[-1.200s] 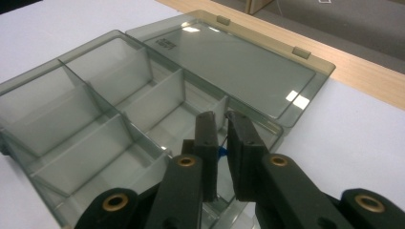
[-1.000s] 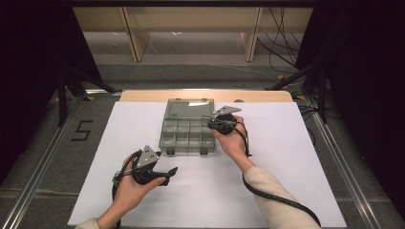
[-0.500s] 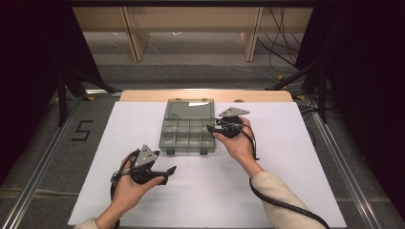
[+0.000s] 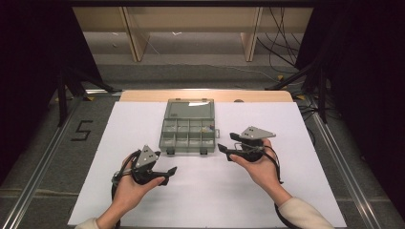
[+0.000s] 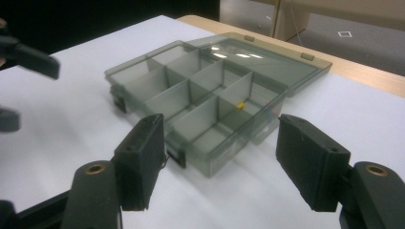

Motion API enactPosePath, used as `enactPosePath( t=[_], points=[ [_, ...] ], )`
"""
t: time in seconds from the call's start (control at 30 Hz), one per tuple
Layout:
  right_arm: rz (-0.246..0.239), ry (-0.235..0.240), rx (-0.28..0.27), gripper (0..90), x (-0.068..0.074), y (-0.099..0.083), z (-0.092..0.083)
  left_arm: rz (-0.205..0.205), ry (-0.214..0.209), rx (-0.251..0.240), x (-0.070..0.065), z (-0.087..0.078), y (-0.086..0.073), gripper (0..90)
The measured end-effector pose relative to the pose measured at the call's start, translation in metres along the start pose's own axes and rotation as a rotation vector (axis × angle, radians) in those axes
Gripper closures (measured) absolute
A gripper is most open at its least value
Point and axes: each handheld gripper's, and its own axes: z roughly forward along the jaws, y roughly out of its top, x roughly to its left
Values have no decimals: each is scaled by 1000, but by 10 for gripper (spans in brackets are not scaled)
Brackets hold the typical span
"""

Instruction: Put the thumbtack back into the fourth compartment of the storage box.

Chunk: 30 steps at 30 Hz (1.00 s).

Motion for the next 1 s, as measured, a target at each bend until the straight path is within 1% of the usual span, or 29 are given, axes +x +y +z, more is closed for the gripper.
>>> enactPosePath(
  t=[0.07,0.1,0.13,0.17,0.2,0.23,0.27,0.3,0.33,0.37,0.4,0.43,0.47,0.53,0.6,0.63,0.67,0.7,0.77,0.8,0.87,0.9,0.93,1.0],
  points=[
    [-2,6,-1,349,3,-6,-7,-11,-1,0,0,1,-1,179],
    [0,19,4,348,5,-9,-11,-27,-2,-12,-1,2,-1,179],
    [-1,34,9,348,6,-12,-14,-22,0,-7,-1,2,-1,179],
    [-10,28,10,348,7,-15,-18,-22,-5,-8,0,2,-1,179],
    [-10,35,10,348,8,-17,-20,-23,-3,-6,-1,3,-1,180],
    [-7,38,4,348,8,-19,-22,-14,-2,4,0,2,-1,180],
    [-7,41,12,348,8,-20,-25,0,0,8,0,2,0,180],
    [-7,38,12,348,8,-21,-27,-2,2,8,0,2,-1,180],
    [-9,34,10,348,9,-22,-29,-23,-9,-7,-2,4,-1,180],
    [-1,45,-1,347,9,-23,-30,-13,-5,-4,-1,4,-1,180],
    [-5,42,-1,347,9,-23,-31,7,-7,12,0,3,-1,180],
    [-11,31,9,346,9,-23,-33,-12,-7,-1,-1,4,-2,180],
    [-5,37,3,345,9,-24,-34,-12,-5,-4,-1,4,-2,180],
    [-9,30,0,343,9,-24,-35,-9,-6,-2,-1,4,-2,180],
    [-8,36,-3,340,10,-23,-35,-13,-14,-2,-1,4,-1,180],
    [-1,47,-14,340,11,-23,-34,-12,-16,-3,-1,4,-1,180],
    [-12,38,-14,338,11,-22,-35,-14,-19,-5,-1,4,-1,180],
    [-9,50,-25,337,13,-21,-34,-16,-20,-6,-1,4,-1,180],
    [-17,53,-31,333,15,-20,-34,-9,-15,-5,0,3,-2,181],
    [-23,58,-23,332,16,-20,-34,-26,-13,-8,-1,3,-2,181],
    [-28,58,-25,332,18,-20,-33,-20,-10,-12,1,2,-2,181],
    [-33,62,-18,331,18,-20,-34,-27,-5,-12,0,1,-2,181],
    [-40,61,-23,331,18,-20,-33,-7,-8,-5,2,0,0,181],
    [-34,62,-20,331,19,-20,-35,-31,-7,-20,1,1,0,180]
  ],
)
